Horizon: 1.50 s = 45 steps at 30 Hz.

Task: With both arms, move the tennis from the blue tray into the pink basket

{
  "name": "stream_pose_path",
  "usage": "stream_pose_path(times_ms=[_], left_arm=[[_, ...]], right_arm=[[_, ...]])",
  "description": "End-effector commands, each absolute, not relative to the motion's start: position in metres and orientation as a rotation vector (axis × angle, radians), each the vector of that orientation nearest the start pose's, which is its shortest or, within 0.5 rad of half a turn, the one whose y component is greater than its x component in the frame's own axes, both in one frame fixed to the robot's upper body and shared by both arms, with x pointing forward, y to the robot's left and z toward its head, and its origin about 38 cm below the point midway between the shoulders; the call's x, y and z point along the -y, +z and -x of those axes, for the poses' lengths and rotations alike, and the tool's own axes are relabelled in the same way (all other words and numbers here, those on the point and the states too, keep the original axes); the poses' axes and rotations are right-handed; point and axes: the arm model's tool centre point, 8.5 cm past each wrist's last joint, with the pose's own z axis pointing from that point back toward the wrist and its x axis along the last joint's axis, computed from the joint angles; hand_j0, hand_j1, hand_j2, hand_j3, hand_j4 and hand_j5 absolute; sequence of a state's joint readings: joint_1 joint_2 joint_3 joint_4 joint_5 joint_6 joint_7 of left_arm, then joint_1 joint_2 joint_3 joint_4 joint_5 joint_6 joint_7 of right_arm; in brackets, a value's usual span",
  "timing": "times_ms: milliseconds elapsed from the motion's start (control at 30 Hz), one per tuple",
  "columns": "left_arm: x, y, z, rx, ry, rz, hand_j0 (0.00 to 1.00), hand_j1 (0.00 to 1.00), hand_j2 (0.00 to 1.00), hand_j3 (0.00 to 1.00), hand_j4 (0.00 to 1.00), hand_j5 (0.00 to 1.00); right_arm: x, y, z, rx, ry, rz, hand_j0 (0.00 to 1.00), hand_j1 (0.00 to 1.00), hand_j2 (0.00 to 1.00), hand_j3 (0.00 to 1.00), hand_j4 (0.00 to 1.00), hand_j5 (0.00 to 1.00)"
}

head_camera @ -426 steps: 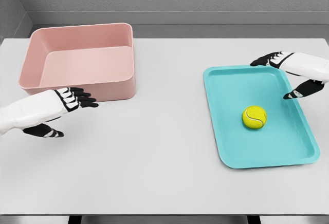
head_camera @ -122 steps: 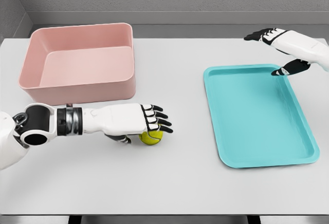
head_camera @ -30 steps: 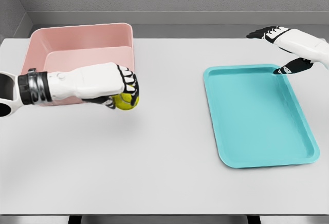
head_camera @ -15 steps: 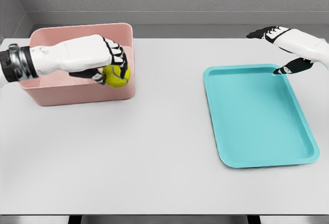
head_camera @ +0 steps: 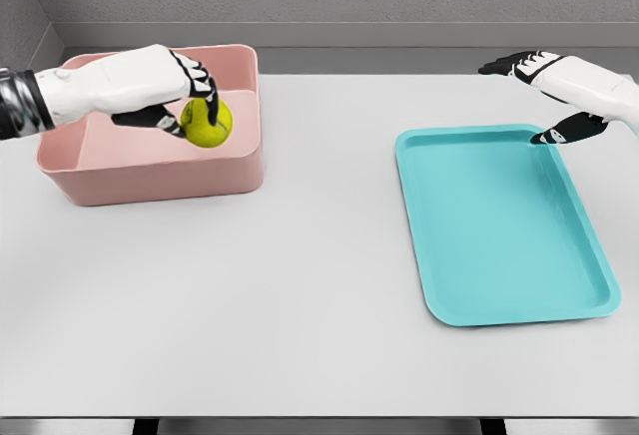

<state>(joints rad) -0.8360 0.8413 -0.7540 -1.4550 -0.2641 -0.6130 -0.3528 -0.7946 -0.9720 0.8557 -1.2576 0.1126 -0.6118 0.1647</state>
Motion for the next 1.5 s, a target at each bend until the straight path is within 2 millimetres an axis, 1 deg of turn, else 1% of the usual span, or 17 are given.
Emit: stream_pose_path(times_ms=[0,33,67,200,233,267,300,333,400,500,533,667,733,767,867,1133,1467], left_arm=[[-0.282,0.279,-0.456,-2.331,2.719,0.593,0.40,0.40,0.40,0.40,0.40,0.40],[-0.283,0.278,-0.458,-2.341,2.720,0.597,0.40,0.40,0.40,0.40,0.40,0.40],[-0.289,0.285,-0.465,-2.353,2.715,0.646,0.40,0.40,0.40,0.40,0.40,0.40],[-0.306,0.281,-0.478,-2.409,2.734,0.713,0.41,0.41,0.41,0.41,0.41,0.41],[-0.305,0.281,-0.479,-2.411,2.729,0.714,0.43,0.43,0.43,0.43,0.43,0.43],[-0.308,0.289,-0.479,-2.418,2.704,0.747,0.97,0.97,0.97,0.97,0.97,0.97],[-0.308,0.291,-0.478,-2.418,2.697,0.751,1.00,1.00,1.00,1.00,1.00,1.00],[-0.309,0.296,-0.477,-2.424,2.681,0.760,1.00,1.00,1.00,1.00,1.00,1.00],[-0.298,0.302,-0.468,-2.412,2.640,0.723,1.00,1.00,1.00,1.00,1.00,1.00],[-0.300,0.290,-0.452,-2.401,2.662,0.673,1.00,1.00,1.00,1.00,1.00,1.00],[-0.303,0.291,-0.444,-2.387,2.666,0.662,1.00,1.00,1.00,1.00,1.00,1.00],[-0.286,0.294,-0.392,-2.334,2.645,0.452,1.00,1.00,1.00,1.00,1.00,1.00],[-0.288,0.296,-0.375,-2.404,2.572,0.445,1.00,1.00,1.00,1.00,1.00,1.00],[-0.291,0.295,-0.374,-2.464,2.525,0.456,1.00,1.00,1.00,1.00,1.00,1.00],[-0.303,0.299,-0.372,-2.452,2.538,0.516,1.00,1.00,1.00,1.00,1.00,1.00],[-0.301,0.285,-0.369,-2.473,2.561,0.469,1.00,1.00,1.00,1.00,1.00,1.00],[-0.302,0.284,-0.368,-2.471,2.565,0.471,1.00,1.00,1.00,1.00,1.00,1.00]], right_arm=[[0.374,0.247,-0.455,1.628,1.682,0.473,1.00,1.00,1.00,1.00,1.00,1.00],[0.374,0.247,-0.455,1.628,1.682,0.473,1.00,1.00,1.00,1.00,1.00,1.00],[0.374,0.247,-0.455,1.628,1.682,0.473,1.00,1.00,1.00,1.00,1.00,1.00],[0.375,0.247,-0.455,1.627,1.682,0.474,1.00,1.00,1.00,1.00,1.00,1.00],[0.374,0.247,-0.455,1.627,1.683,0.472,1.00,1.00,1.00,1.00,1.00,1.00],[0.375,0.247,-0.455,1.627,1.682,0.474,1.00,1.00,1.00,1.00,1.00,1.00],[0.374,0.247,-0.455,1.628,1.682,0.473,1.00,1.00,1.00,1.00,1.00,1.00],[0.375,0.247,-0.455,1.627,1.682,0.474,1.00,1.00,1.00,1.00,1.00,1.00],[0.374,0.247,-0.455,1.628,1.682,0.473,1.00,1.00,1.00,1.00,1.00,1.00],[0.375,0.247,-0.455,1.627,1.682,0.474,1.00,1.00,1.00,1.00,1.00,1.00],[0.375,0.247,-0.455,1.627,1.682,0.474,1.00,1.00,1.00,1.00,1.00,1.00],[0.378,0.249,-0.454,1.621,1.684,0.481,1.00,1.00,1.00,1.00,1.00,1.00],[0.378,0.249,-0.454,1.621,1.684,0.481,1.00,1.00,1.00,1.00,1.00,1.00],[0.377,0.249,-0.454,1.623,1.685,0.480,1.00,1.00,1.00,1.00,1.00,1.00],[0.377,0.250,-0.454,1.624,1.686,0.482,1.00,1.00,1.00,1.00,1.00,1.00],[0.379,0.251,-0.453,1.621,1.688,0.486,1.00,1.00,1.00,1.00,1.00,1.00],[0.379,0.251,-0.453,1.625,1.685,0.488,1.00,1.00,1.00,1.00,1.00,1.00]])
